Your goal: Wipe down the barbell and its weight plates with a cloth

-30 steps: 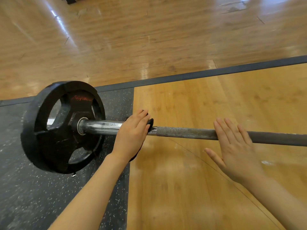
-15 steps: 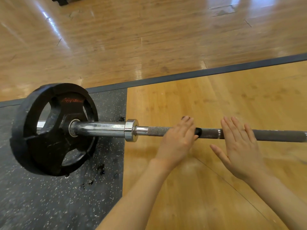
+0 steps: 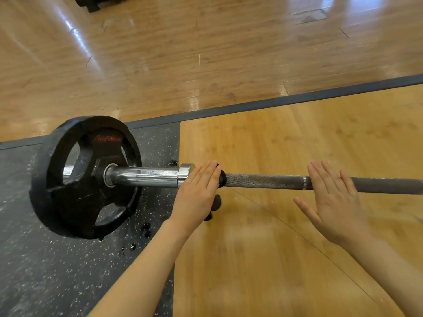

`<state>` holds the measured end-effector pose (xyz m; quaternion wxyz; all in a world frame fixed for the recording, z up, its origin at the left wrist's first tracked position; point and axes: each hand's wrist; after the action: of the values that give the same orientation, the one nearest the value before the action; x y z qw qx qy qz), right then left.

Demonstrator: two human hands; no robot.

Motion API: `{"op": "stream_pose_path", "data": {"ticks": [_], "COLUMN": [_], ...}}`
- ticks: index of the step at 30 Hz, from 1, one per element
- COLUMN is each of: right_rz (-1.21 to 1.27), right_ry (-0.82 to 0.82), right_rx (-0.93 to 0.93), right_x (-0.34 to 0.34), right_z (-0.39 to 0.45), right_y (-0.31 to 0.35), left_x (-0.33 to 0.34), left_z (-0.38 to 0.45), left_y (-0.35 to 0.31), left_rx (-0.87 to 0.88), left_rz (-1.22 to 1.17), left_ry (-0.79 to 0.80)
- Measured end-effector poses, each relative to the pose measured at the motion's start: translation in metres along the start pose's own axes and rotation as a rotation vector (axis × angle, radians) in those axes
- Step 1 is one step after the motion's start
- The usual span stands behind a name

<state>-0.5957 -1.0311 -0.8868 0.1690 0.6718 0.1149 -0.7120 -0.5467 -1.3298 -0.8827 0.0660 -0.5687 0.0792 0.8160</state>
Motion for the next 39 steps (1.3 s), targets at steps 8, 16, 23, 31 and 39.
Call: {"op": "stream_pose_path", "data": {"ticks": [8,16,23,31,39], "right_rz": [0.016,0.024,0.027,0.018,0.03], "right_ry": [-0.034,-0.047,-0.042,-0.042,-0.086], "right_rx": [0.025,0.026,0.021,-0.008,0.088], "right_x": [0.006,0.006,0.006,0.005,0.007], "right_z": [0.0,-0.001,-0.001,-0.004,-0.02], "right_y": [0.003,0.002,0.003,-0.003,-0.034], "left_x": [0.003,-0.002,-0.006,0.01,0.017], "left_z": [0.014,0.017,0.003,0.027,0.035], "left_y": [-0.051,-0.041,-0.01,-0.073,-0.095], "left_rx": [-0.148,-0.019,-0.125,-0.072,0.023], "left_rz": [-0.146,-0.057,0.006,-0.17,-0.136], "left_ry": [-0.028,0.023,0.038,-0.066,-0.026]}}
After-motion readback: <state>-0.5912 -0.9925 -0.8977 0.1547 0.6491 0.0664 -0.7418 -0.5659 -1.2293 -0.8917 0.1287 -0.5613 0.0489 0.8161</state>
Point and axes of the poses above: each hand's wrist, its own z-axis towards the middle knuckle, its own x-axis out of the palm, y = z × x, and after that the axes turned 1 degree about y, right-handed
